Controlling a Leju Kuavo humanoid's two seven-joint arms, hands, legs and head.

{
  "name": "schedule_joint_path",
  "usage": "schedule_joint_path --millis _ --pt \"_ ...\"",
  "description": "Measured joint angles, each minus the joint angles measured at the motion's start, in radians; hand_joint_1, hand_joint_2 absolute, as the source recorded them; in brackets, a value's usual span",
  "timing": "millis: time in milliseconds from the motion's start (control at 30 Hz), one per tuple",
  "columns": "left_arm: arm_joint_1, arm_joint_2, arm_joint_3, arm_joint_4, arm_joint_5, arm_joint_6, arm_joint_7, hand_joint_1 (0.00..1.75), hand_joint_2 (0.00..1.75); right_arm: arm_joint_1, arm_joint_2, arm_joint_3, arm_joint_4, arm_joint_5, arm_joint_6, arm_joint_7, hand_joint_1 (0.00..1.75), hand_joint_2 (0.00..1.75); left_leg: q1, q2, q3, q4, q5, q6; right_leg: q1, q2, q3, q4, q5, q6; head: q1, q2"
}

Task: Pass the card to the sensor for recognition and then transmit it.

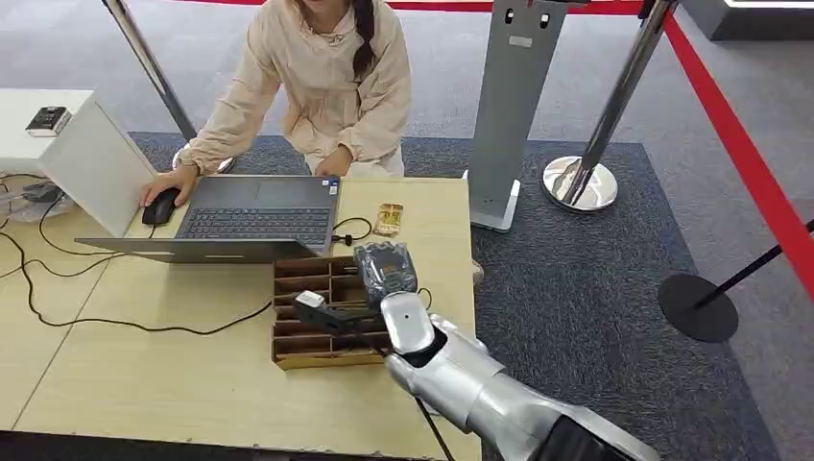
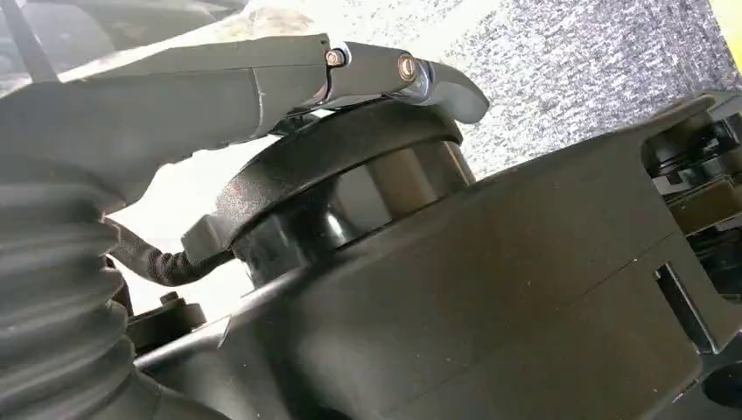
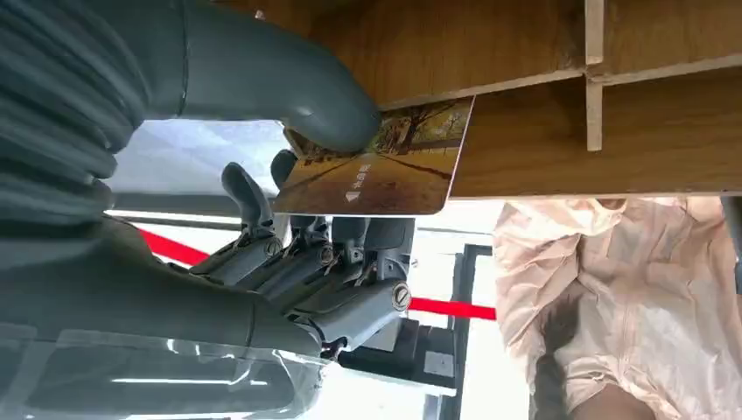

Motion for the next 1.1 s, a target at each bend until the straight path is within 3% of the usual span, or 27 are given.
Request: schedule_joint_path --millis 100,167,233,1100 --pt "0.000 0.000 0.000 0.000 0.000 0.000 0.000 0.00 1.75 0.000 0.000 -0.006 -0.005 0.000 -0.003 -0.001 1.50 1.75 0.000 0.000 0.000 0.000 0.000 0.000 0.000 0.000 0.000 0.000 0.000 0.000 0.000 0.000" --pt "0.000 0.000 0.000 0.000 0.000 0.000 0.000 0.00 1.75 0.002 -0.002 -0.007 -0.018 0.000 -0.002 0.005 1.68 1.75 0.000 0.000 0.000 0.000 0.000 0.000 0.000 0.000 0.000 0.000 0.000 0.000 0.000 0.000" --pt "0.000 0.000 0.000 0.000 0.000 0.000 0.000 0.00 1.75 0.002 -0.003 -0.010 -0.032 0.002 0.001 0.006 1.75 1.75 0.000 0.000 0.000 0.000 0.000 0.000 0.000 0.000 0.000 0.000 0.000 0.000 0.000 0.000" --pt "0.000 0.000 0.000 0.001 0.000 0.000 0.000 0.00 1.75 0.029 -0.114 -0.092 -0.465 0.048 0.083 0.062 1.75 1.75 0.000 0.000 0.000 0.001 0.000 0.000 0.000 0.000 0.000 0.000 0.000 0.000 0.000 0.000"
